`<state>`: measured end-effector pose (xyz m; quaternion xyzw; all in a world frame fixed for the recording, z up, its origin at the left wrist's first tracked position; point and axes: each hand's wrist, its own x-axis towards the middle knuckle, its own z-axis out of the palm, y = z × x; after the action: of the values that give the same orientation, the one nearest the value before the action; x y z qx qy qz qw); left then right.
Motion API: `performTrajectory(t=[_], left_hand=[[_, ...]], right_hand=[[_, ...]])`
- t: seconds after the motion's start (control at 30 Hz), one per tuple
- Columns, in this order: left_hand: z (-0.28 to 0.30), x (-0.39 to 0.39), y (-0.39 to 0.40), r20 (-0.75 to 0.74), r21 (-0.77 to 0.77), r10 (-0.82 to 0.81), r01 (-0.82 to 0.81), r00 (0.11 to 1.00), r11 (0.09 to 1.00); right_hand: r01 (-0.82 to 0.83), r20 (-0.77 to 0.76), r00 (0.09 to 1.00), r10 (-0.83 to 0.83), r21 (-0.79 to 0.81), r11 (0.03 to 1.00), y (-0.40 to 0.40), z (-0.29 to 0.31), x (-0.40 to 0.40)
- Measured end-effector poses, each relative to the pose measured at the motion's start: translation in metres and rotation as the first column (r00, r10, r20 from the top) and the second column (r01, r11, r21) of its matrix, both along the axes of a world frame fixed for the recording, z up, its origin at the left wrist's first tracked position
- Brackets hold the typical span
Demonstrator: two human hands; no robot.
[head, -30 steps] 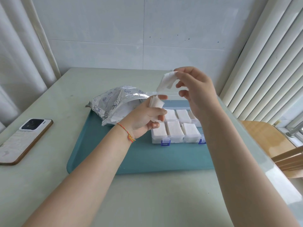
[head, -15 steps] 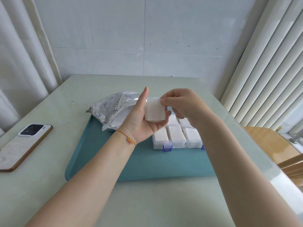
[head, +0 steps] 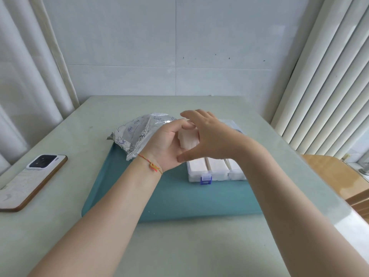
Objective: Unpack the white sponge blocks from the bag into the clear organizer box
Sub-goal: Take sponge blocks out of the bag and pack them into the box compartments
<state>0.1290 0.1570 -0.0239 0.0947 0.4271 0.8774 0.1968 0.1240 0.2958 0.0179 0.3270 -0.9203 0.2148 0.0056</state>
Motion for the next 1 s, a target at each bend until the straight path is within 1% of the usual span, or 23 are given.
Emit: performTrajectory(t=[0.07,0.13,0.2,0.27,0.33,0.43,0.53,0.63,0.7,0.8,0.9,1.0], left_hand=[[0.002,0.000,-0.002,-0.024,-0.032,-0.012,0.011,1.000,0.999],[0.003,0.001,-0.003,-0.005,-0.047,0.006,-0.006,1.000,0.999],[0.006,0.003,-0.001,-0.011,-0.055,0.026,-0.027,1.000,0.998],[0.007,0.005,0.001,-0.014,-0.079,0.067,-0.068,0.998,0.995],[0.008,0.006,0.001,-0.032,-0.076,0.067,-0.070,0.997,0.995],[0.008,0.007,0.000,-0.083,-0.038,-0.003,0.000,0.997,0.999],[0.009,0.010,0.004,-0.095,-0.024,-0.024,0.022,0.995,0.999],[0.012,0.011,0.005,-0.088,-0.051,-0.002,-0.003,0.996,0.999],[0.013,0.012,0.005,-0.096,-0.075,0.009,-0.016,0.995,0.997],[0.016,0.013,0.008,-0.029,-0.115,0.046,-0.049,0.999,0.992],[0.015,0.011,0.008,0.046,-0.106,0.092,-0.087,0.995,0.991],[0.015,0.010,0.007,0.043,-0.084,0.087,-0.083,0.995,0.993]], right_hand=[[0.030,-0.054,0.998,-0.029,0.011,0.999,0.001,0.001,-0.002],[0.042,-0.093,0.995,-0.041,0.009,0.999,0.003,0.002,-0.003],[0.015,-0.087,0.996,-0.015,-0.005,1.000,0.004,0.003,-0.001],[-0.009,-0.071,0.997,0.011,0.037,0.999,0.006,0.004,0.001],[-0.008,-0.081,0.997,0.014,0.076,0.997,0.007,0.003,0.001],[0.023,-0.117,0.993,-0.021,0.015,1.000,0.004,0.004,0.001],[0.030,-0.142,0.989,-0.034,-0.029,0.999,0.003,0.006,0.001],[-0.002,-0.106,0.994,0.008,0.058,0.998,0.005,0.005,0.003],[-0.023,-0.089,0.996,0.031,0.080,0.997,0.005,0.004,0.003],[-0.047,-0.087,0.995,0.051,0.046,0.998,0.004,0.003,0.003],[-0.018,-0.114,0.993,0.026,0.072,0.997,0.004,0.002,0.003],[0.028,-0.168,0.986,-0.014,0.080,0.996,0.000,0.002,0.002]])
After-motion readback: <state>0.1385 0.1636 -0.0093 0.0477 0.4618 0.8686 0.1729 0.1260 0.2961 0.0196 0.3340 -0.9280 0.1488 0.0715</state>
